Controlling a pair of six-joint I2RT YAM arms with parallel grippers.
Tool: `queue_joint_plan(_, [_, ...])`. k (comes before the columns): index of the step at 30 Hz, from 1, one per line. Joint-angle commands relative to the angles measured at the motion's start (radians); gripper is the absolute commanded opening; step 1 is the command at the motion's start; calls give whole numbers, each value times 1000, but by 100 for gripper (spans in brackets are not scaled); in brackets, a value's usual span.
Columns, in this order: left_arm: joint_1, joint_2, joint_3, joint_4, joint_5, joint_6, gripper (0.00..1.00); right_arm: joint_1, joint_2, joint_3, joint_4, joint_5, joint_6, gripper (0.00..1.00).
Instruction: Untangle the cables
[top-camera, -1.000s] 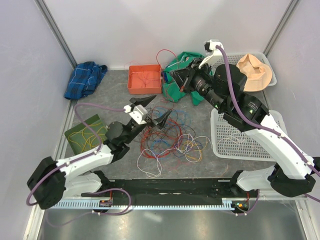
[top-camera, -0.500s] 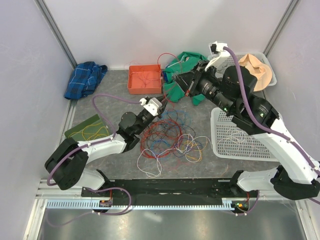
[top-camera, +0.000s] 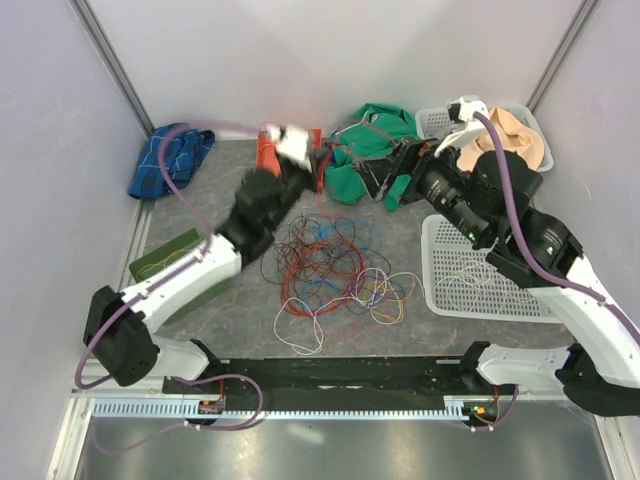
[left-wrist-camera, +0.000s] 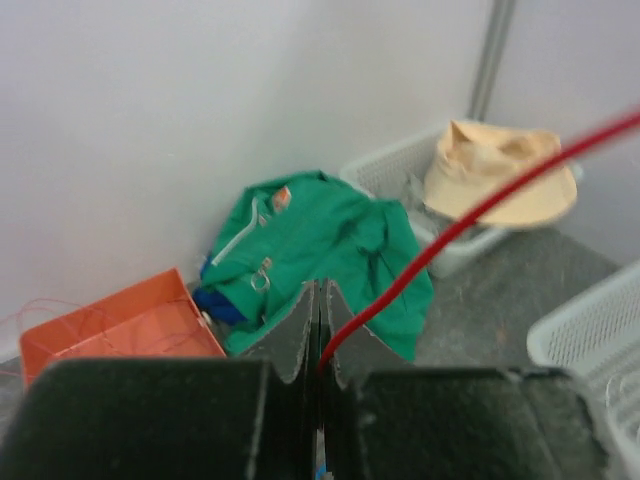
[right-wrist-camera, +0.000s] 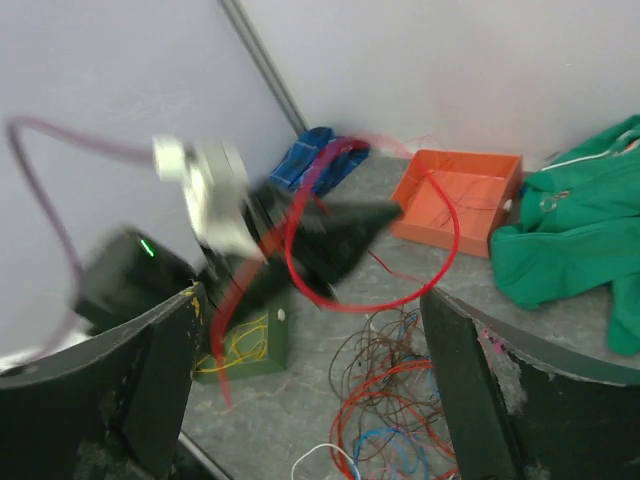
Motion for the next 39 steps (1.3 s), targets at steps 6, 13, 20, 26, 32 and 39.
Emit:
queue_joint_plan(6, [196, 264, 982, -1106, 97, -392, 2, -1, -140, -185, 56, 190, -70, 98])
queue_joint_plan(13, [238, 471, 1380, -1236, 23, -393, 2, 0, -249, -383, 110, 222, -54, 98])
queue_joint_plan(20, [273, 532, 1445, -1038, -26, -435, 2, -1, -321, -578, 182, 221, -45, 98])
queue_joint_plan(26, [277, 572, 1449, -832, -131, -399, 2, -1, -310, -698, 231, 205, -27, 98])
queue_joint_plan(32, [274, 549, 1430, -799, -74, -479, 2, -1, -238, -857, 424, 158, -11, 98])
queue_joint_plan(39, [276, 546, 1429, -735, -137, -389, 2, -1, -194, -897, 489, 75, 44, 98])
